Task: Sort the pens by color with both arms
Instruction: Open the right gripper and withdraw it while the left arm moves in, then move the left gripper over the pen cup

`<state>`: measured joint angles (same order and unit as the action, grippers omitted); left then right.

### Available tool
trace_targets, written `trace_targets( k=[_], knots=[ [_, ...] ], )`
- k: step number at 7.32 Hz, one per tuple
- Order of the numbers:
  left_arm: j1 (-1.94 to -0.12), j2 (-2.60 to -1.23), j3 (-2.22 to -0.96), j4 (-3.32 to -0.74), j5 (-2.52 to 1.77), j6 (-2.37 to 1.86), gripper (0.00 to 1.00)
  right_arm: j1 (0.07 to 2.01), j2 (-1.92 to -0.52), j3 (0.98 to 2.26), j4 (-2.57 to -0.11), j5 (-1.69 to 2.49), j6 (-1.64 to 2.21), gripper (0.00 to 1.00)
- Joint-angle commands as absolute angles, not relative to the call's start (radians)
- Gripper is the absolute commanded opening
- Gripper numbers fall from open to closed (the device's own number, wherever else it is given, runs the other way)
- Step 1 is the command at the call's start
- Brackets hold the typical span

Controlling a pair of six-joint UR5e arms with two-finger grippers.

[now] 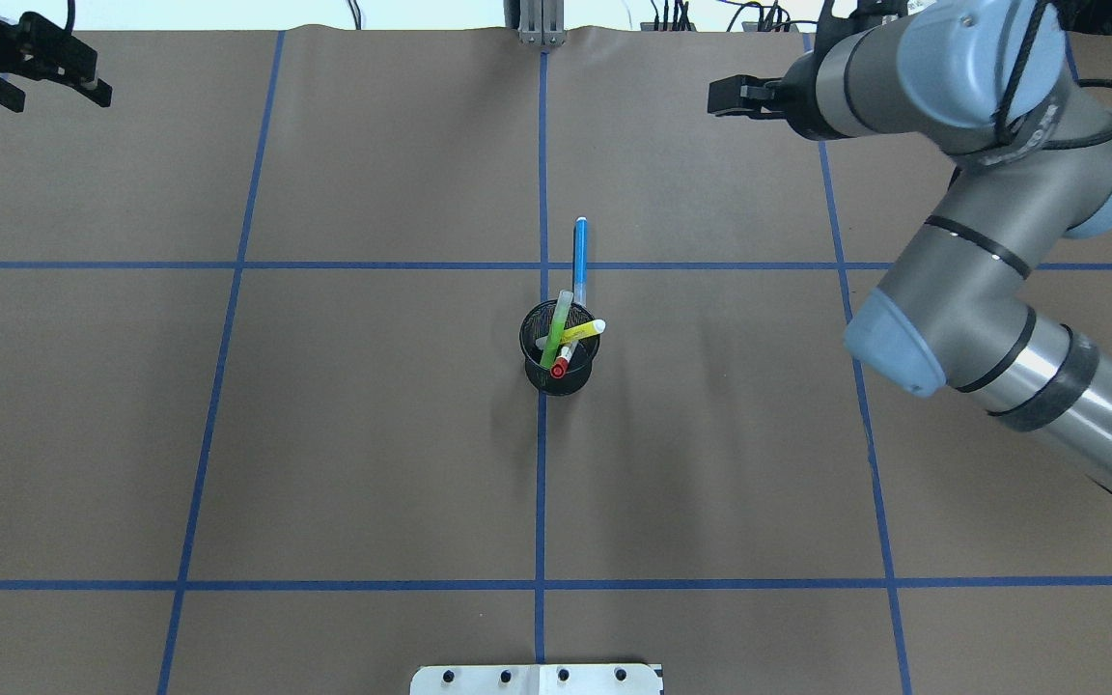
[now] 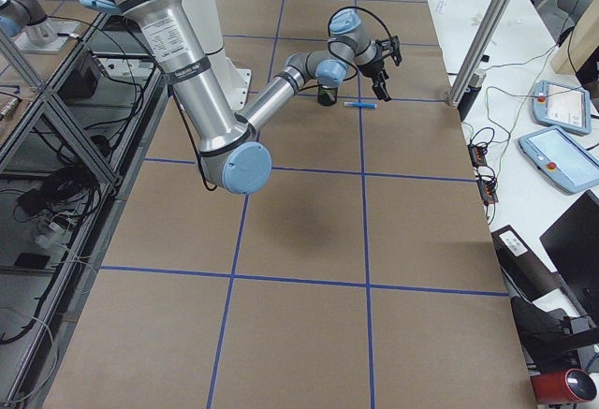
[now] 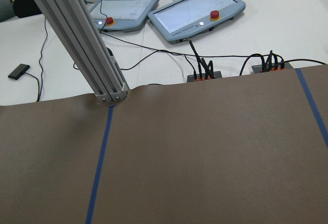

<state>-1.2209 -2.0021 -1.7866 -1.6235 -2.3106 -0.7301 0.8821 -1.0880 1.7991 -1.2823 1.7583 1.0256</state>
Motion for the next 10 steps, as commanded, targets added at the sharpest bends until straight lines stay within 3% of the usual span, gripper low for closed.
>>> trace_targets(
  k=[1,4,10],
  knots=[
    [-1.124,-2.075,-1.842,-1.598,-2.290,-0.976,1.00,0.943,-1.198,1.877,-1.388,1.899,0.861,1.00],
    [-0.921,-2.173,-1.842,-1.597,-2.169,-1.230,1.00,0.946,-1.293,1.901,-1.430,1.927,0.777,1.00],
    [-0.691,-2.368,-1.715,-1.609,-2.004,-1.497,1.00,0.948,-1.292,1.911,-1.528,1.991,0.729,1.00]
  ],
)
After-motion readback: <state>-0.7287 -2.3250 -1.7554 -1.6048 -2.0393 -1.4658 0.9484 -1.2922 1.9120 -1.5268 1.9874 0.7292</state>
